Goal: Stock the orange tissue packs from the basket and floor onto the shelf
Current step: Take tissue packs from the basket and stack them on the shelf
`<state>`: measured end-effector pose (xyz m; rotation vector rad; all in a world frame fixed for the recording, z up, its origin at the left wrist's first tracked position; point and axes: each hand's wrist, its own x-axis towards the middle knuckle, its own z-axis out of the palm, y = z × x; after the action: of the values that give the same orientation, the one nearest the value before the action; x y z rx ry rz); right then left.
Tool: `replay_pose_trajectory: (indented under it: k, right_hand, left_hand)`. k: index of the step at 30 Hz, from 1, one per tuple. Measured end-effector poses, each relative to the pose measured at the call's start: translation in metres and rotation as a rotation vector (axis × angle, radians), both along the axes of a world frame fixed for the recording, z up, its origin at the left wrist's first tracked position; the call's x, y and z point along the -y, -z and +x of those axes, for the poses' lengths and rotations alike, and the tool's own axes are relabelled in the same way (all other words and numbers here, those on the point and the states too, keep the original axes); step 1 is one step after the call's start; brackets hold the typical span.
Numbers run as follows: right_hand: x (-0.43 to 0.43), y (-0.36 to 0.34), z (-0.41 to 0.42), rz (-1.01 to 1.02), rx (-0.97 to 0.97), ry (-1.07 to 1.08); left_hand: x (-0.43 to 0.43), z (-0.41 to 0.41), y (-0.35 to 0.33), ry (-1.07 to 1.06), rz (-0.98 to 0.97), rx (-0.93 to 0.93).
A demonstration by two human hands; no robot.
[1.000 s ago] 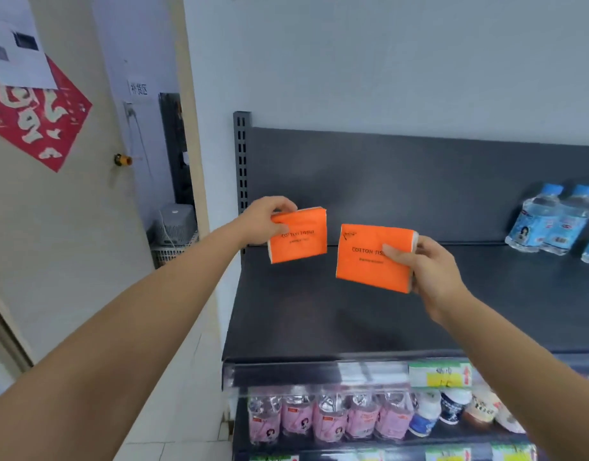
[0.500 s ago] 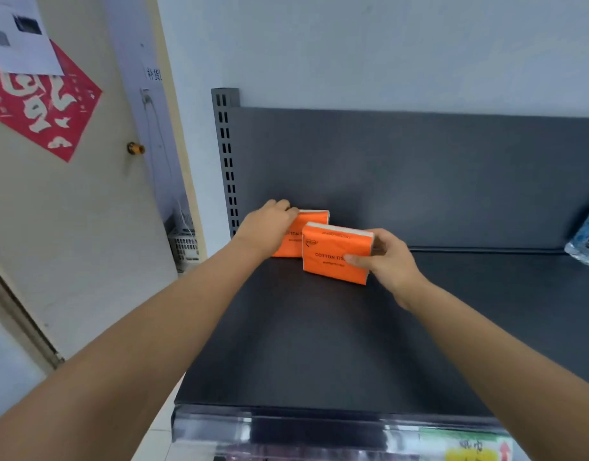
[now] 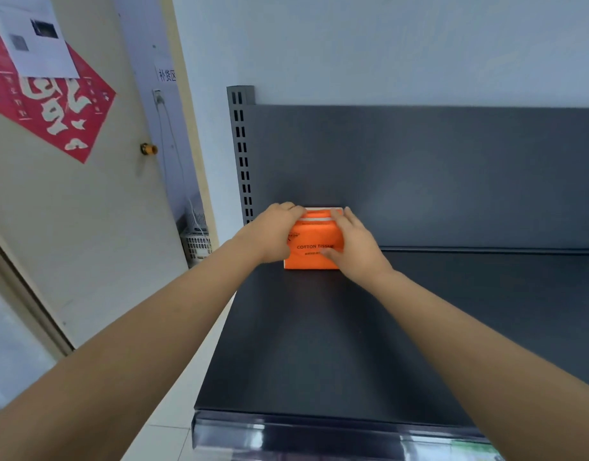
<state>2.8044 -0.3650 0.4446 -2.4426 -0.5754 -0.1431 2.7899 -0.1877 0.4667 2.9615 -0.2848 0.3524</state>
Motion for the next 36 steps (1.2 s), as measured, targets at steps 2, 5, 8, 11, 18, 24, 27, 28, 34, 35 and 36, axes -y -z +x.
replay_pose_trajectory:
  k: [2,5,8,11,18,24,27,28,34,35,36]
  right_hand:
    - [-0.004,0.001,-0.001,-0.053,-0.003,0.003]
    - [-0.004,0.0,-0.002,-0.083,-0.003,0.022]
    - [-0.003,0.0,-0.003,-0.093,-0.015,0.022]
    - [-0.003,-0.001,-0.006,-0.135,0.005,0.037]
    - [0.02,-0.023,-0.022,-0.314,0.121,0.12]
    - [0.035,-0.054,-0.082,-0.486,0.268,0.173]
    - [0.028,-0.057,-0.13,-0.543,0.328,0.182]
    - [0.025,-0.056,-0.148,-0.529,0.341,0.181]
    - [-0.003,-0.027,-0.26,-0.509,0.285,0.169]
    - [-0.007,-0.018,-0.279,-0.51,0.271,0.165]
    - [-0.01,-0.009,-0.297,-0.505,0.256,0.157]
  left_hand:
    - [-0.001,-0.003,-0.002,0.015,-0.006,-0.03]
    - [-0.002,-0.008,-0.002,0.023,-0.022,-0.081]
    - [-0.003,-0.011,0.002,0.02,-0.026,-0.083]
    - [0.001,-0.016,0.003,-0.009,0.057,-0.076]
    - [-0.003,-0.049,-0.012,-0.137,0.132,-0.005]
    - [-0.016,-0.113,-0.026,-0.287,0.169,0.033]
    - [-0.02,-0.158,-0.029,-0.292,0.174,0.045]
    - [-0.021,-0.174,-0.03,-0.291,0.183,0.05]
    - [-0.025,-0.275,-0.006,-0.306,0.126,-0.073]
    - [-0.026,-0.291,0.002,-0.307,0.119,-0.097]
    - [-0.027,-0.307,0.01,-0.303,0.121,-0.114]
